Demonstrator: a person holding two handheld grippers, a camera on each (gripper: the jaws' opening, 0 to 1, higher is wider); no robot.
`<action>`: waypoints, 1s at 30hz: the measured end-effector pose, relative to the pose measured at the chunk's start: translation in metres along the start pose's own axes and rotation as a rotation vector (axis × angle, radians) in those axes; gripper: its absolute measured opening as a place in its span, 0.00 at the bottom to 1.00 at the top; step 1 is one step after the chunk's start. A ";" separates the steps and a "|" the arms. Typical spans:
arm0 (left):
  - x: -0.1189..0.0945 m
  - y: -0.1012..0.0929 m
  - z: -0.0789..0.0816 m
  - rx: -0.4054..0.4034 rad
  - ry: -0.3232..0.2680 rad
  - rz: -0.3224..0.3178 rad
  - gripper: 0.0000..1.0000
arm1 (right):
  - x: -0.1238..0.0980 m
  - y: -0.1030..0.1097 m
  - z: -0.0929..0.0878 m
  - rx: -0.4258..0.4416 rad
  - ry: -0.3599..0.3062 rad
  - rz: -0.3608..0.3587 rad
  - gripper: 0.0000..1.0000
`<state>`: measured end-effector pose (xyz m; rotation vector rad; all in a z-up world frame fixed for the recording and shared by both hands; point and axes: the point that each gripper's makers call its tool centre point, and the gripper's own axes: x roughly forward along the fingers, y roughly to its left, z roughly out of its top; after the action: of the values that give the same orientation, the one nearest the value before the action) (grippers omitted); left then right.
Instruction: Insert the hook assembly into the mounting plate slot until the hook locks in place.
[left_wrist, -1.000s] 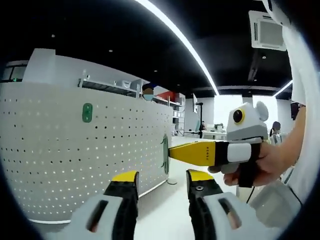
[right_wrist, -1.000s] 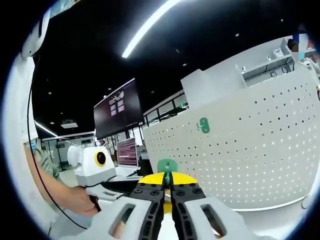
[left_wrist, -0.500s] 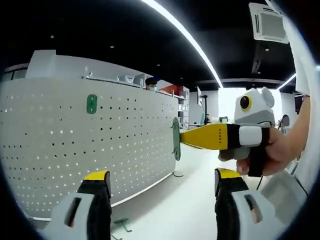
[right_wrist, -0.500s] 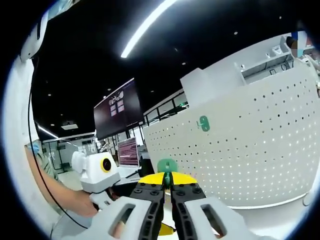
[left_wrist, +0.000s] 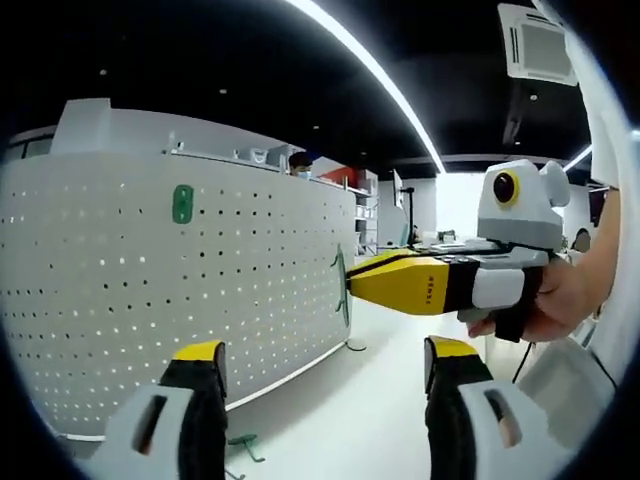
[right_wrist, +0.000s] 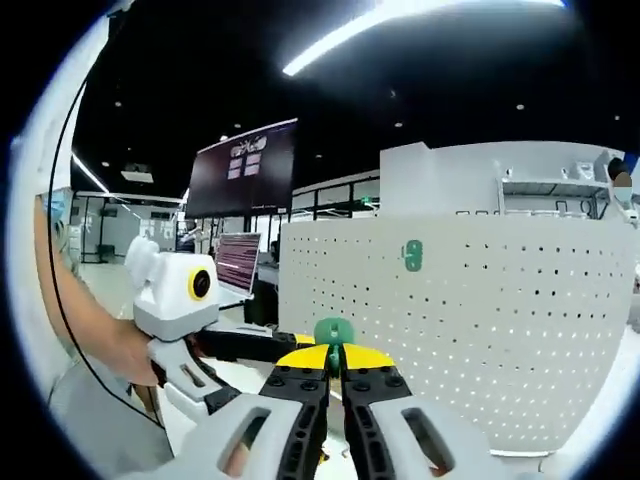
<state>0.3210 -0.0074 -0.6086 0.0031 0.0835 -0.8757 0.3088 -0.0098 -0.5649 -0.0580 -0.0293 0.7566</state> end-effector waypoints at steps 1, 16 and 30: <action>0.000 0.000 0.000 -0.003 0.000 0.000 0.84 | 0.000 -0.001 0.000 0.000 0.002 -0.004 0.01; -0.015 0.016 0.002 0.006 -0.021 0.072 0.79 | 0.006 -0.015 0.011 0.057 -0.016 -0.056 0.01; -0.038 0.029 -0.001 0.003 -0.034 0.142 0.79 | 0.014 -0.038 0.023 0.083 -0.029 -0.136 0.01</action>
<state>0.3186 0.0400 -0.6072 -0.0029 0.0494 -0.7342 0.3440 -0.0265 -0.5391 0.0337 -0.0291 0.6224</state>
